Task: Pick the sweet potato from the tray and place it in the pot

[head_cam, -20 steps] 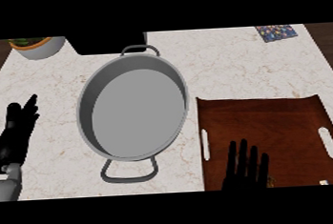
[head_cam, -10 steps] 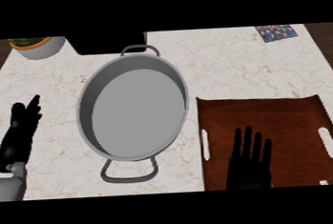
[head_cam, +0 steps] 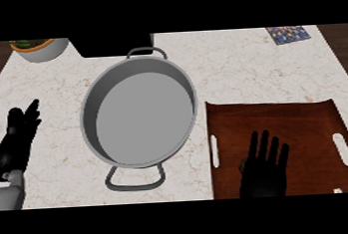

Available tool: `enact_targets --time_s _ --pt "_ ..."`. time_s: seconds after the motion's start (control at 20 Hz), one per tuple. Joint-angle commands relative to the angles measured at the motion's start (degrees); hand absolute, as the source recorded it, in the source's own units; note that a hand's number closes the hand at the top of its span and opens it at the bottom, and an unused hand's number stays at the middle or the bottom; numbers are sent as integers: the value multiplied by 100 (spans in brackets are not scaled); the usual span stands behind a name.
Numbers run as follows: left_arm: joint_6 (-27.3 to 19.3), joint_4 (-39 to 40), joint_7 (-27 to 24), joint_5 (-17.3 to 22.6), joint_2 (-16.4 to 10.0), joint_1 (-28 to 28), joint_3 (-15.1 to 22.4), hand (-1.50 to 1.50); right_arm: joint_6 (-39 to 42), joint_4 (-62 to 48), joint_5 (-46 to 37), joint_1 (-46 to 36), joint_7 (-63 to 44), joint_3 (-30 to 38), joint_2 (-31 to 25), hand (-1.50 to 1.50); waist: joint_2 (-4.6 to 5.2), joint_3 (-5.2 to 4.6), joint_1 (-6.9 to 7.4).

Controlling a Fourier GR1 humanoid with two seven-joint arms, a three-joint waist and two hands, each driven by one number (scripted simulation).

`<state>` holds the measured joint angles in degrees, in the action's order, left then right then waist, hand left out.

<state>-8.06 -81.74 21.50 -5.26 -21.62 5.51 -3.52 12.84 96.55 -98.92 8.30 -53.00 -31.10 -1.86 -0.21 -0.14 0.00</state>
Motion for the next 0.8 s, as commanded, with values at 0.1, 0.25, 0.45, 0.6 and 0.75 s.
enact_targets --time_s 0.1,0.25,0.45,0.6,0.75 --pt "183 -2 -89 -103 93 -130 -168 0 -133 -219 224 1 175 292 -223 -150 19 14 -3" --pt "238 301 62 -81 66 393 -238 0 -126 -357 602 -397 439 844 -272 -150 27 14 -17" --pt "237 339 -242 -192 151 180 -333 0 -758 -935 386 -152 190 527 -92 -150 23 15 -3" --pt "324 -300 215 -169 119 -30 -289 0 -987 -967 658 -190 557 897 -436 -150 17 17 19" --pt "65 -368 101 -404 434 -231 -129 0 -873 -1061 471 -220 293 699 -192 -150 16 16 22"
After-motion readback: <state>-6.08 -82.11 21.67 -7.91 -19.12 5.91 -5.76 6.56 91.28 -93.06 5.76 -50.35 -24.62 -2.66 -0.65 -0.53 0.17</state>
